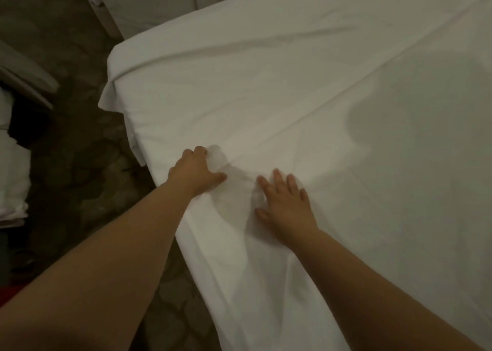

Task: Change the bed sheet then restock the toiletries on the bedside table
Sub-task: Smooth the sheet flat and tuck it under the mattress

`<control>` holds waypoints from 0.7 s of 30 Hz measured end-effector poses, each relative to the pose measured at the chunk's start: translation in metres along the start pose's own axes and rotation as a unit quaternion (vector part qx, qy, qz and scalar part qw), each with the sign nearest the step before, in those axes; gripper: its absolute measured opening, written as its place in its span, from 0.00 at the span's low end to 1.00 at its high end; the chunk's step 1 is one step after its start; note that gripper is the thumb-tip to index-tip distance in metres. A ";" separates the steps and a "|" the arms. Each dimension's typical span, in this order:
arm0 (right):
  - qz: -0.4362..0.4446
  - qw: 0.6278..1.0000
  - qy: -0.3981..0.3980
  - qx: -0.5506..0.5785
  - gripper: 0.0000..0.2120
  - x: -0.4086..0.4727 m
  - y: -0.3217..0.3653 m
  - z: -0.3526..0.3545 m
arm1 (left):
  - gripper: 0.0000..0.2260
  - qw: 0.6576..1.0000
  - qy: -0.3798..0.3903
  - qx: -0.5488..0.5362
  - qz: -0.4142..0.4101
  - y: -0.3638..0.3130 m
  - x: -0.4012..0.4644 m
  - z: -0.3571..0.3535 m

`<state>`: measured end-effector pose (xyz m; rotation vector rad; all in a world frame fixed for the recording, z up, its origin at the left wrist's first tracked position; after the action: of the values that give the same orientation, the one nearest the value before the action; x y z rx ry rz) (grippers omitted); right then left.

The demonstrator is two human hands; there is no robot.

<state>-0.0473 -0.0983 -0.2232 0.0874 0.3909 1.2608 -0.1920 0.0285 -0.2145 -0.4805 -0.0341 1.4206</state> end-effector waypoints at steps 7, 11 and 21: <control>-0.034 0.998 -0.029 0.044 0.32 0.011 0.022 -0.008 | 0.17 0.994 0.089 -0.066 -0.004 -0.016 0.017 0.006; -0.096 0.994 -0.035 0.042 0.31 -0.016 0.024 -0.011 | 0.16 0.986 0.093 -0.137 0.028 0.002 0.018 0.010; -0.320 0.945 -0.065 -0.018 0.26 -0.137 -0.037 -0.018 | 0.27 0.951 -0.089 0.098 -0.278 -0.043 -0.034 -0.016</control>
<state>-0.0537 -0.2416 -0.2178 0.0075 0.2504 0.6138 -0.1522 -0.0115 -0.2053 -0.1543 -0.1611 0.8950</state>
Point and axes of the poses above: each hand's wrist, its own x-axis towards the middle knuckle, its own z-axis out of the back of the hand, y = z × x, the point moved 5 cm from there along x, towards the middle knuckle, and after that the axes turned 14 degrees about -y, right-handed, at the moved point
